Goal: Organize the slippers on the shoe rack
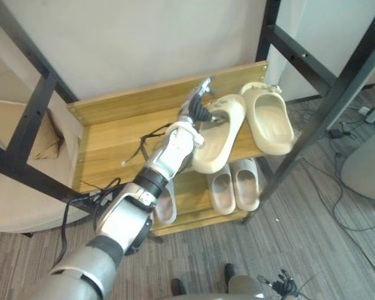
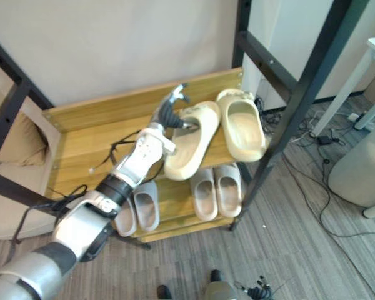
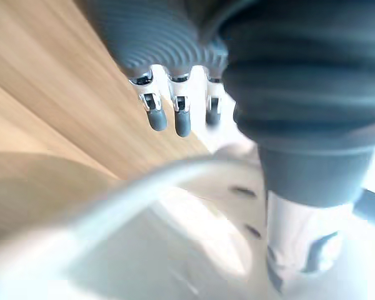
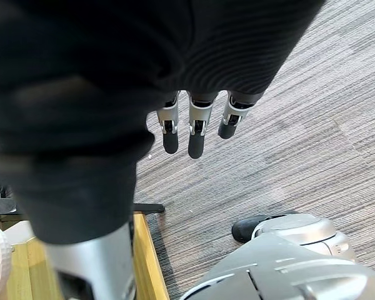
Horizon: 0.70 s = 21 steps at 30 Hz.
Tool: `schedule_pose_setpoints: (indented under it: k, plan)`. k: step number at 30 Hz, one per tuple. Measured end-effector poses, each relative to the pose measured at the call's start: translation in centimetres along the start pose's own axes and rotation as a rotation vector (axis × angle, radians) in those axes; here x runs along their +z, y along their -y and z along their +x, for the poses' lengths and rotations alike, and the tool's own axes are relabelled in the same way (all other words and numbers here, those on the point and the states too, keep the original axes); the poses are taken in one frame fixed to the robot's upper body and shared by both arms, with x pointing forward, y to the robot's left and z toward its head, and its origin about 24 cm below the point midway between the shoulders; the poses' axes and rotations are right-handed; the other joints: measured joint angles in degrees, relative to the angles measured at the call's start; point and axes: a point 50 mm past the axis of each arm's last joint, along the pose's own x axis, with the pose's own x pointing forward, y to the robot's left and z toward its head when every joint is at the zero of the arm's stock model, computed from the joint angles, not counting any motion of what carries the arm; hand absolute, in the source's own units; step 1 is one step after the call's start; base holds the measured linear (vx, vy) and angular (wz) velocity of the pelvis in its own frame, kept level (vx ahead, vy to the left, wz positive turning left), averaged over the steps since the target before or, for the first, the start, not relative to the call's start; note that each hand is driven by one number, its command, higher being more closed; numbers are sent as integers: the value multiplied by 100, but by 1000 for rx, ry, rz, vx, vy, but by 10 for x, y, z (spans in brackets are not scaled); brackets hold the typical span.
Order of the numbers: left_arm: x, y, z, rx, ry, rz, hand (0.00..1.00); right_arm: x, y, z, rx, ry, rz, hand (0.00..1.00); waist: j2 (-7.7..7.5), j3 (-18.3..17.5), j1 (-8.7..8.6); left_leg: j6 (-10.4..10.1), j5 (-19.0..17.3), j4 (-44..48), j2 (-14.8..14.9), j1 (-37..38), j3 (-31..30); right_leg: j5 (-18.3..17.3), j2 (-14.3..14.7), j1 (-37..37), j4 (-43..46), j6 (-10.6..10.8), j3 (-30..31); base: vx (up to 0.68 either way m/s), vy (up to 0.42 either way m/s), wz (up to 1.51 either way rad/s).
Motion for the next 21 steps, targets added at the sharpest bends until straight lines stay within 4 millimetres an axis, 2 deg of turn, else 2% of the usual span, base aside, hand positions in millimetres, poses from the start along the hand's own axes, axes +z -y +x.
schedule_pose_setpoints:
  k: [7, 11, 21]
  plan:
    - [-9, -11, 0, 41, -34, -23, 0, -1, 0, 0, 3, -1, -3, 0, 4, -2, -19, -4, 3, 0, -8, 27, -74, 23, 25, 137, -125, -23, -159, 7, -4, 8]
    - [-23, -22, -4, 76, -74, -23, 0, -1, -1, 0, 7, 0, -8, 0, 3, -2, -21, -4, 3, -1, -12, 24, -114, 40, 27, 180, -190, -22, -193, 17, 2, 5]
    - [-37, -25, -21, 100, -89, -101, 0, 2, -4, 2, 30, 4, -49, 0, -17, 11, -14, -4, 3, -1, -22, 19, -273, 70, 28, 322, -342, -25, -330, 15, 0, 7]
